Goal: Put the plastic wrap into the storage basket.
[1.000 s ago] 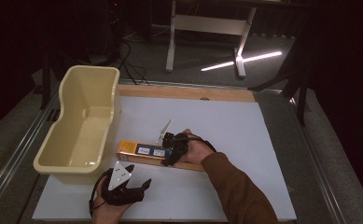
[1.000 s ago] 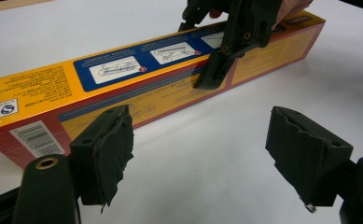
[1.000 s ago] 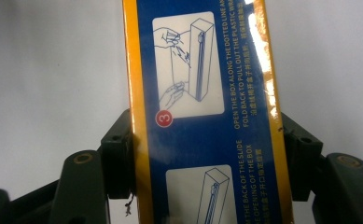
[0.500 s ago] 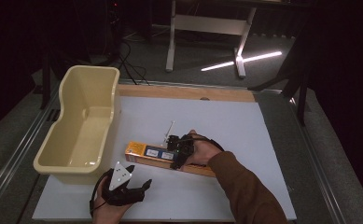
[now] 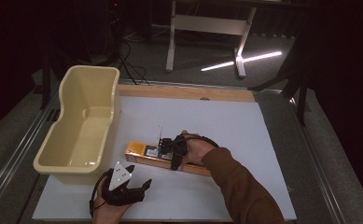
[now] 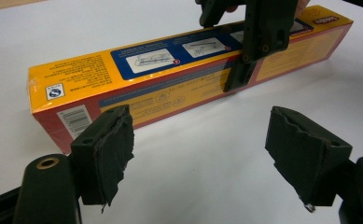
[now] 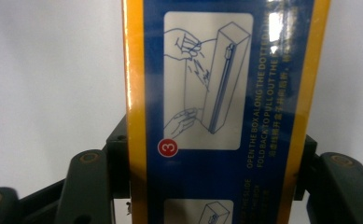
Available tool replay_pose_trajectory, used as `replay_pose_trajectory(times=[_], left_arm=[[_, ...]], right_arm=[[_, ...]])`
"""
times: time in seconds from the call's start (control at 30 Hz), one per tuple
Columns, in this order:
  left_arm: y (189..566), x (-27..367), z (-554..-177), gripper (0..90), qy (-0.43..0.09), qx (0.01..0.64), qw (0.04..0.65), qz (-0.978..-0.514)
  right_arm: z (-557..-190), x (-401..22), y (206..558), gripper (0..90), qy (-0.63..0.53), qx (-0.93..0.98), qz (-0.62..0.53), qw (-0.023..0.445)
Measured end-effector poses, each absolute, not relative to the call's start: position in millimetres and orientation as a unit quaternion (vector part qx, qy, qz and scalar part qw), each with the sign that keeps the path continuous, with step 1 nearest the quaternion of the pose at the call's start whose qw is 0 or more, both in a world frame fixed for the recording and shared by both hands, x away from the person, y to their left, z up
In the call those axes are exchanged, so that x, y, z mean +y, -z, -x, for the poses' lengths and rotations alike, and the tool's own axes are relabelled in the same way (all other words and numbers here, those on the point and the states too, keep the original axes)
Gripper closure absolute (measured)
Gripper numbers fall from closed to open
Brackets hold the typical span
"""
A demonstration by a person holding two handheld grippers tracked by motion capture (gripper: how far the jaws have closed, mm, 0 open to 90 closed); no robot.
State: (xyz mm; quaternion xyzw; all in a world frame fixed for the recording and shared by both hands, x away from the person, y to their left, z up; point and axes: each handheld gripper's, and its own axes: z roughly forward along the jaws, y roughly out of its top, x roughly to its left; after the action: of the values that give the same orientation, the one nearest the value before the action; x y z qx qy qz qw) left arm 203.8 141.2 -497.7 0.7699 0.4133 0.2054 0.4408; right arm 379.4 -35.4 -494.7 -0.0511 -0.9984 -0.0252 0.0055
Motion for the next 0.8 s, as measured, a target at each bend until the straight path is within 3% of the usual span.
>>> replay_pose_trajectory(times=[0.8], left_arm=[[497.8,140.7,-203.8,23.6,-0.207,0.414,0.442,-0.769]], right_arm=[[-399.3,-63.9,468.3,40.4,0.108,-0.957,0.253,0.088]])
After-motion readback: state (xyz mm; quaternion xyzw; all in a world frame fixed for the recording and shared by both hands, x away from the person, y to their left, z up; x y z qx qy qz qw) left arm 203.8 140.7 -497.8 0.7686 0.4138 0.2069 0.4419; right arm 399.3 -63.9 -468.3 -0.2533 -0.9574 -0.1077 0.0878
